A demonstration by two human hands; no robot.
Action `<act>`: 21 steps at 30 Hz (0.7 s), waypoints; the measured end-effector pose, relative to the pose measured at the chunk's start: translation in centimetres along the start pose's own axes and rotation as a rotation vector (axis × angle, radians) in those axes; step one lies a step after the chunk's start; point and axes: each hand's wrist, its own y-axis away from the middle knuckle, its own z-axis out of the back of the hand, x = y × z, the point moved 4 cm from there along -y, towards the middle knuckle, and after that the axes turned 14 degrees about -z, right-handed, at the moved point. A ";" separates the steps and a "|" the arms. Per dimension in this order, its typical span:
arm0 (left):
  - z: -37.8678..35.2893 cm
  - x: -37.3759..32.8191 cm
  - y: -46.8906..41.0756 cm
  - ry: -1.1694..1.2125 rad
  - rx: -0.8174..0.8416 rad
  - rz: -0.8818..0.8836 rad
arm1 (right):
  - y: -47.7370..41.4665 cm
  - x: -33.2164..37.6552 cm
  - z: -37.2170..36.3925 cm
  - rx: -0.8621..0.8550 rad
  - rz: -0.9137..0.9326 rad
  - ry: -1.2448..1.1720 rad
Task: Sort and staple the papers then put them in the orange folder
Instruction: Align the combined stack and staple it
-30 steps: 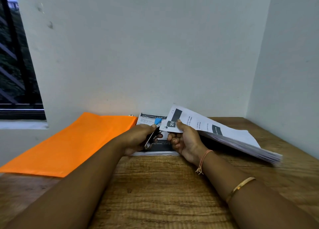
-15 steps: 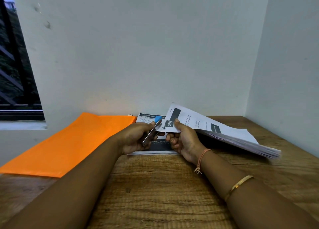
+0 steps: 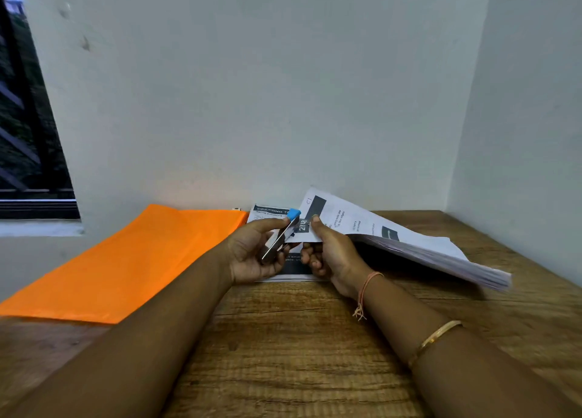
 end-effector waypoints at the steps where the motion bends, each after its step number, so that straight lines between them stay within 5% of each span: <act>1: 0.0 0.1 0.0 0.016 -0.003 0.009 | 0.1 0.0 0.0 0.001 0.004 0.002; 21: -0.2 0.4 0.0 -0.063 -0.011 0.034 | 0.2 0.0 0.1 0.011 -0.001 0.025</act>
